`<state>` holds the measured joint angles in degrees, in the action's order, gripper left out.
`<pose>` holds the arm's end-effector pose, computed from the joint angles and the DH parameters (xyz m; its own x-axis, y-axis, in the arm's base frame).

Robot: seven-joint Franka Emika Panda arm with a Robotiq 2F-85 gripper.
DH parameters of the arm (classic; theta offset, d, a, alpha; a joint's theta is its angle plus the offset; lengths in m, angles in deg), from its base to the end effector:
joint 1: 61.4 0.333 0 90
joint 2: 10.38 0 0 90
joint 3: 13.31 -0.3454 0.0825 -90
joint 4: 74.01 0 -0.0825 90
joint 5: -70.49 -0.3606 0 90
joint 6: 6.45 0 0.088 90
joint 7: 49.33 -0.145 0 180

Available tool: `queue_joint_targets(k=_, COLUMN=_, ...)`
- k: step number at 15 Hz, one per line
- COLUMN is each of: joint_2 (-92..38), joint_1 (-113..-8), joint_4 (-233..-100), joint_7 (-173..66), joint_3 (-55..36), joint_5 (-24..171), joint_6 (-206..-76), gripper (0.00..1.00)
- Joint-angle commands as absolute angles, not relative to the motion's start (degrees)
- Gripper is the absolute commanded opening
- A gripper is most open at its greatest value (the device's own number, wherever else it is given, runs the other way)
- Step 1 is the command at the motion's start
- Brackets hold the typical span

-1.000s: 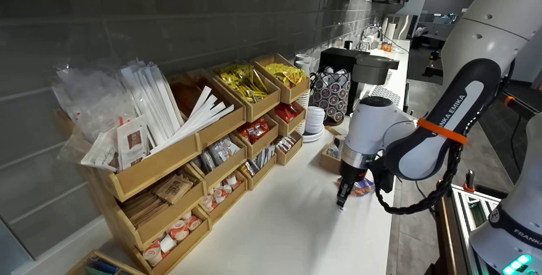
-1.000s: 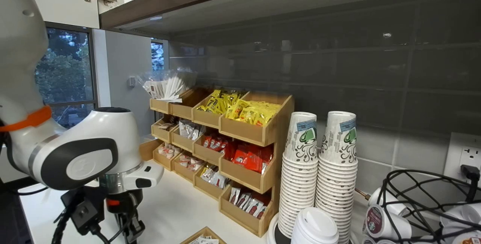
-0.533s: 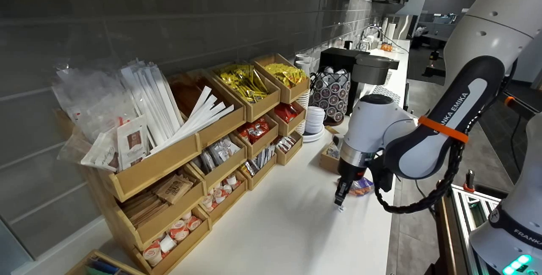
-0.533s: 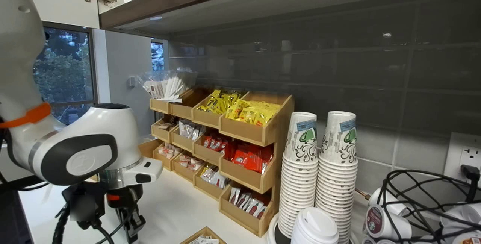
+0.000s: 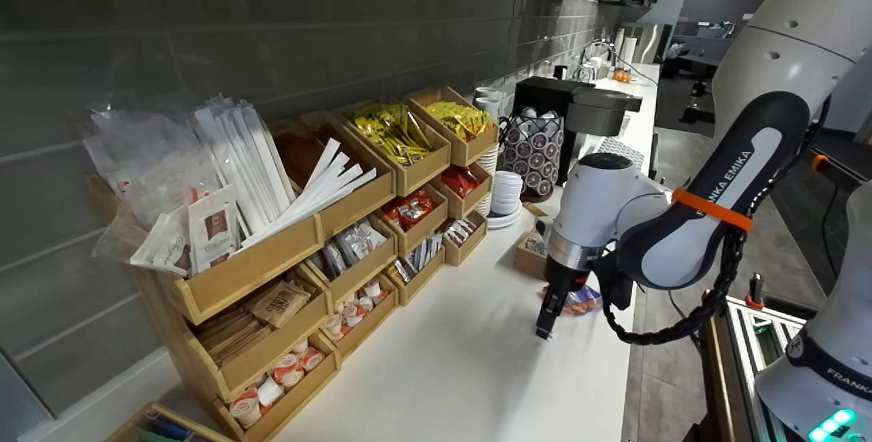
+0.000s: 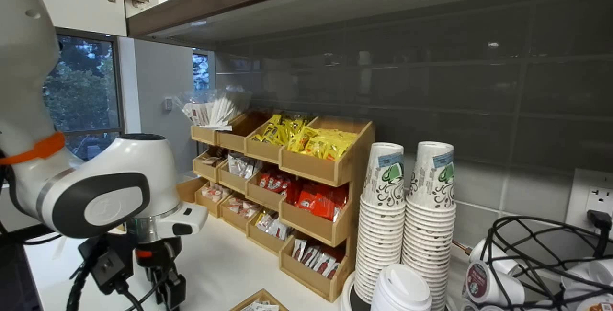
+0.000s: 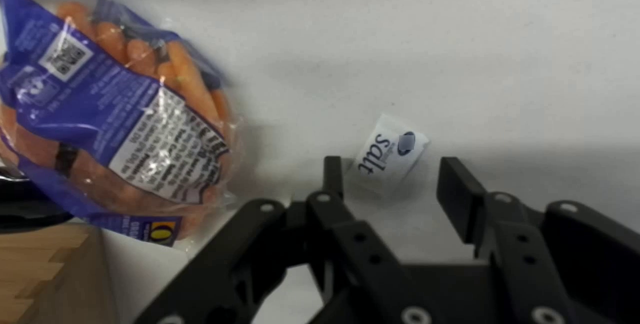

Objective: Place one sachet from the counter in the wooden box.

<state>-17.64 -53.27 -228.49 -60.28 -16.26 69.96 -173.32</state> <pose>0.4096 0.0803 0.2121 0.9963 -0.0085 0.0861 -0.0062 -0.9996 -0.0262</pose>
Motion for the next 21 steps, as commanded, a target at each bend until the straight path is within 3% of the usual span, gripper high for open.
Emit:
queue_joint_targets(k=1, joint_2=-18.75, joint_1=-53.29, joint_4=-228.75, joint_7=-60.99, joint_3=-16.50, joint_5=70.46, joint_6=-175.49, gripper=0.75)
queue_joint_targets(k=3, joint_2=-19.04, joint_1=-53.23, joint_4=-228.71, joint_7=-61.09, joint_3=-16.32, joint_5=70.78, joint_6=-175.83, gripper=0.48)
queue_joint_targets(k=4, joint_2=-19.24, joint_1=-53.23, joint_4=-228.67, joint_7=-61.01, joint_3=-16.31, joint_5=70.79, joint_6=-175.92, gripper=0.48)
queue_joint_targets(k=10, joint_2=-19.92, joint_1=-53.01, joint_4=-228.65, joint_7=-60.95, joint_3=-16.04, joint_5=71.52, joint_6=-176.06, gripper=0.02)
queue_joint_targets(k=21, joint_2=-14.98, joint_1=-55.17, joint_4=-229.74, joint_7=-56.48, joint_3=-18.91, joint_5=65.62, joint_6=-173.02, gripper=0.01)
